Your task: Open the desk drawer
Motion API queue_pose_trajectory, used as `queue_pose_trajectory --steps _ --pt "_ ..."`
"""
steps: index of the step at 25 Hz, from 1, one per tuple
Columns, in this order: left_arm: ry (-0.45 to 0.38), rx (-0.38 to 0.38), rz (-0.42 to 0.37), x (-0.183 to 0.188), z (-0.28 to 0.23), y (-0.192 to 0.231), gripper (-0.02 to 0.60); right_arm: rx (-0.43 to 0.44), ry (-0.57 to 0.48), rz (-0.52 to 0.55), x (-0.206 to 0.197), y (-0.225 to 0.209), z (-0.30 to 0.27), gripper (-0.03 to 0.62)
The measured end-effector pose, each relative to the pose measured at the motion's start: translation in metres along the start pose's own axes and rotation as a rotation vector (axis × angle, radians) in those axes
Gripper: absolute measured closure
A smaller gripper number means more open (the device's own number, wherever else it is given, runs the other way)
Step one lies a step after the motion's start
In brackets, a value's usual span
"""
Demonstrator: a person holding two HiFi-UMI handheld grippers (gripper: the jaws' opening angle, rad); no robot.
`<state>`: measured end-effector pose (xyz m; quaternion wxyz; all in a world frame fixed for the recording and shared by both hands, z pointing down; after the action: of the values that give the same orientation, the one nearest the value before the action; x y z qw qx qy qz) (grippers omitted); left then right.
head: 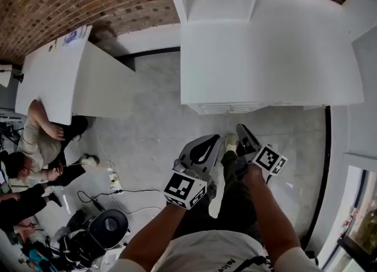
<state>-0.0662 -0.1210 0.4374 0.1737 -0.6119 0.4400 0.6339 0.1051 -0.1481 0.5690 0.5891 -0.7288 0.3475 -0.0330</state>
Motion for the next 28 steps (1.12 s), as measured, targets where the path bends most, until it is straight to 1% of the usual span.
queue_pose_trajectory --steps 4,7,13,20,25,26,28 --pt "0.02 0.014 0.008 -0.018 -0.027 0.016 0.572 -0.015 0.002 -0.058 0.001 -0.045 -0.026 0.517" --pt "0.037 0.022 0.013 -0.036 -0.044 0.029 0.572 -0.019 0.019 -0.089 -0.004 -0.075 -0.046 0.488" --pt "0.057 0.022 0.015 -0.061 -0.064 0.043 0.572 -0.041 0.028 -0.13 -0.01 -0.116 -0.078 0.47" --pt "0.053 0.024 0.022 -0.077 -0.077 0.054 0.572 -0.029 0.035 -0.161 -0.019 -0.137 -0.108 0.454" --pt "0.05 0.025 0.022 -0.083 -0.081 0.062 0.572 -0.015 0.04 -0.147 -0.019 -0.141 -0.121 0.456" --pt "0.05 0.025 0.021 -0.084 -0.081 0.064 0.572 -0.007 0.04 -0.142 -0.019 -0.14 -0.122 0.466" --pt "0.051 0.026 0.021 -0.085 -0.079 0.065 0.572 0.004 0.037 -0.134 -0.018 -0.137 -0.123 0.507"
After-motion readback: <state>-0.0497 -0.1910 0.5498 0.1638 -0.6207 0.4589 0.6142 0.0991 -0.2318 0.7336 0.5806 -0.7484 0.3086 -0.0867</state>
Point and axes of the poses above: the fingertips, and each gripper's own axes: z backward along the fingers, y to its left, x out of its top, the point moved 7 cm from there along z, backward along the fingers, and after that the axes turned 7 degrees about -y, right-handed, at the moved point
